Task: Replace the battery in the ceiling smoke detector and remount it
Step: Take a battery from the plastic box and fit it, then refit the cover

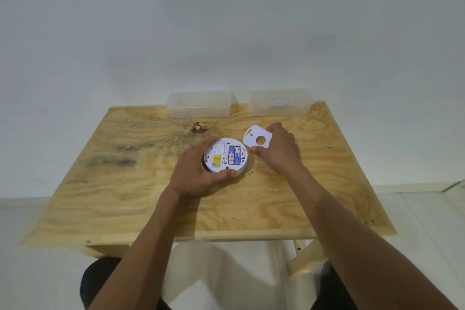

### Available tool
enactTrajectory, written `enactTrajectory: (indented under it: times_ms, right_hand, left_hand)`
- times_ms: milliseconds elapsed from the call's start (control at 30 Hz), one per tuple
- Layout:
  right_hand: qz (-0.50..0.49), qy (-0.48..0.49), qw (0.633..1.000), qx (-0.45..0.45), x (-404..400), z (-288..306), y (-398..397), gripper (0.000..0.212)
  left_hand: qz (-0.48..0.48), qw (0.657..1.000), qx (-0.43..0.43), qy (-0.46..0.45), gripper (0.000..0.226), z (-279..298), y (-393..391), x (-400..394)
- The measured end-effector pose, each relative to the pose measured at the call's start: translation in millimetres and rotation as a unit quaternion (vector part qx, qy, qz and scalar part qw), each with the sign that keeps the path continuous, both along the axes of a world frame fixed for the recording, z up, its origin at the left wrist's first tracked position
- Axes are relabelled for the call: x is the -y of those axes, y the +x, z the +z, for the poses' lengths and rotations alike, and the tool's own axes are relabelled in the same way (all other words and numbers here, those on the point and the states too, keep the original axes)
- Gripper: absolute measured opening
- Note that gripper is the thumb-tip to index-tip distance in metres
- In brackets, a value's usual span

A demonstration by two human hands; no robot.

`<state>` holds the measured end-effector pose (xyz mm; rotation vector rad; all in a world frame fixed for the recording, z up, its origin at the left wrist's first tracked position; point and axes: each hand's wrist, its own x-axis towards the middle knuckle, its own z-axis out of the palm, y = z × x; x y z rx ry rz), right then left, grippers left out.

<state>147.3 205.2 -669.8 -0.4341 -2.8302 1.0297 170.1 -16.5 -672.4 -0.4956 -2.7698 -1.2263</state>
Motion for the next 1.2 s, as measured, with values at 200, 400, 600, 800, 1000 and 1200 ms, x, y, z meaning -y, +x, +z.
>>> enactTrajectory:
  times_ms: [200, 400, 600, 800, 1000, 1200]
  right_hand:
    - [-0.020, -0.153, 0.984, -0.085, -8, 19, 0, 0.030]
    - [0.119, -0.218, 0.966, -0.071, -6, 52, 1, 0.027]
    - [0.235, -0.060, 0.970, -0.008, 11, 56, -4, 0.017]
    - [0.293, 0.033, 0.954, 0.058, 18, 74, 2, 0.063]
    - [0.323, 0.147, 0.933, 0.055, 26, 78, 0, 0.065]
    - [0.360, 0.168, 0.918, 0.022, 29, 76, 4, 0.058]
  left_hand:
    - [-0.001, 1.000, 0.010, 0.016, 0.091, 0, -1, 1]
    - [-0.011, 0.998, 0.022, 0.050, 0.065, -1, -4, 4]
    - [-0.024, 0.997, 0.019, 0.074, 0.060, 2, -2, 2]
    - [-0.032, 0.996, 0.028, 0.074, 0.060, 8, 0, 2]
    - [-0.018, 0.996, 0.022, 0.089, 0.060, 3, -1, 3]
    - [-0.017, 0.995, 0.032, 0.094, 0.061, 4, -2, 2]
